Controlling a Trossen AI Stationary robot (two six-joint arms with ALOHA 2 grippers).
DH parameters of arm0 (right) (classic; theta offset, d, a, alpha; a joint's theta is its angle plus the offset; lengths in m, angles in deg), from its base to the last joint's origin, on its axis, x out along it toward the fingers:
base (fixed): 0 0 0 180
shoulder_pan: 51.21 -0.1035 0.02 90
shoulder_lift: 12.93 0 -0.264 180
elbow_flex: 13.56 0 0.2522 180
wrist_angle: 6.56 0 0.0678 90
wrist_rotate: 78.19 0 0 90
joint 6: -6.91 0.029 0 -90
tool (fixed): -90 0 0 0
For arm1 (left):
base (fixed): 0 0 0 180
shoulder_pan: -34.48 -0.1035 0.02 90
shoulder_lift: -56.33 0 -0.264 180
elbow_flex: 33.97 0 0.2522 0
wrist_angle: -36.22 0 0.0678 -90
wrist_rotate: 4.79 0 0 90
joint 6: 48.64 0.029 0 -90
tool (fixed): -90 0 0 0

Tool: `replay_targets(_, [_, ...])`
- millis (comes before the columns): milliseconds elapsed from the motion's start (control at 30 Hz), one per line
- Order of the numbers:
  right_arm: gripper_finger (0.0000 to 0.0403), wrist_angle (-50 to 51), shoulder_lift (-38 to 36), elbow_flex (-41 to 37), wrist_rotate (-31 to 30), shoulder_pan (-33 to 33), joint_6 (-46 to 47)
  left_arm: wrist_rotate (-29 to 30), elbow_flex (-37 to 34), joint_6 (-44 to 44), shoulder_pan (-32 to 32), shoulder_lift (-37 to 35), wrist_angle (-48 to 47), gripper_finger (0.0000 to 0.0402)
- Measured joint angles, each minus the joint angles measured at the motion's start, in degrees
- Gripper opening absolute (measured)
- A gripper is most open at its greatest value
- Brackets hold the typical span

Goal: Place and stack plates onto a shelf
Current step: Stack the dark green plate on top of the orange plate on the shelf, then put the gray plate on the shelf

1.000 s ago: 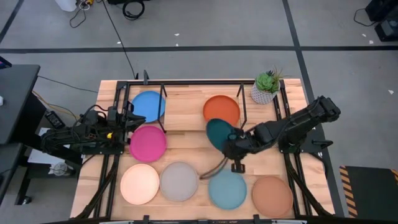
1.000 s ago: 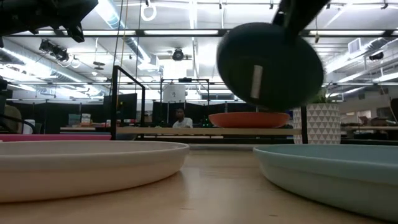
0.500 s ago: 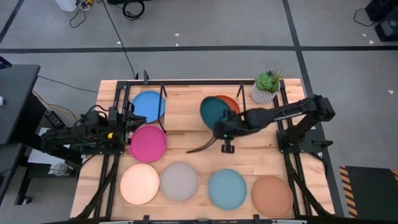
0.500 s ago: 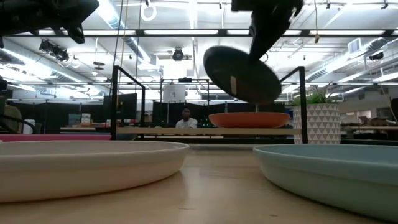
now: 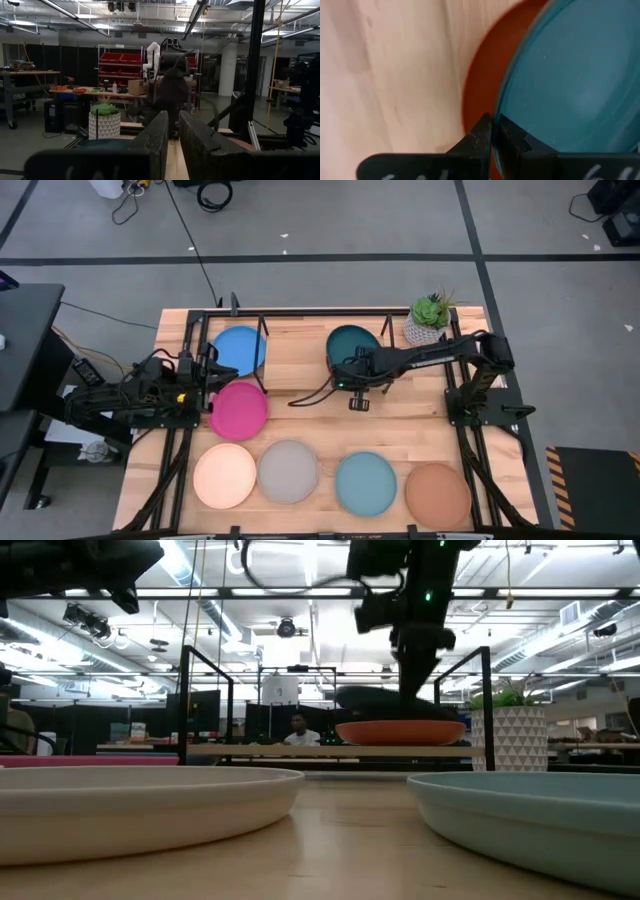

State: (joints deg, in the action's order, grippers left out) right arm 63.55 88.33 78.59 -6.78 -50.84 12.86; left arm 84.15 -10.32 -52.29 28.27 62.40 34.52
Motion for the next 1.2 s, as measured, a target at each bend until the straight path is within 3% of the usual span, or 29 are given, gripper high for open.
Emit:
replay_targets(200, [0.0055,1.5,0.8,0.0,0.5,0.3,0.0,0.0,0.0,0.0,0.0,0.0,0.0,0.0052])
replay_targets(500, [0.0080,2.4,-4.1,0.5,0.5,-0.7,2.1,-0.3,0.0,-0.7,0.1,0.0,0.3,0.0052])
replay_targets(633, [0.0082,0.6,-6.6,1.2,0.5,-3.6,3.0,-7.9,0.0,-0.3,2.2,0.9,4.6,0.0052])
replay_targets(700, [0.0082,-1.7,-7.4,1.2,0.5,-5.4,3.1,-8.9,0.0,1.2,4.1,1.8,6.0,0.0052])
replay_targets(900, [0.0082,-6.7,-7.7,1.2,0.1,-9.5,4.4,-3.6,0.7,4.2,8.3,6.3,6.9,0.0052])
replay_targets(1200, [0.0082,-19.0,-8.3,-4.9,-4.3,-16.6,3.4,1.9,11.8,4.4,13.0,18.8,-5.2,0.0052])
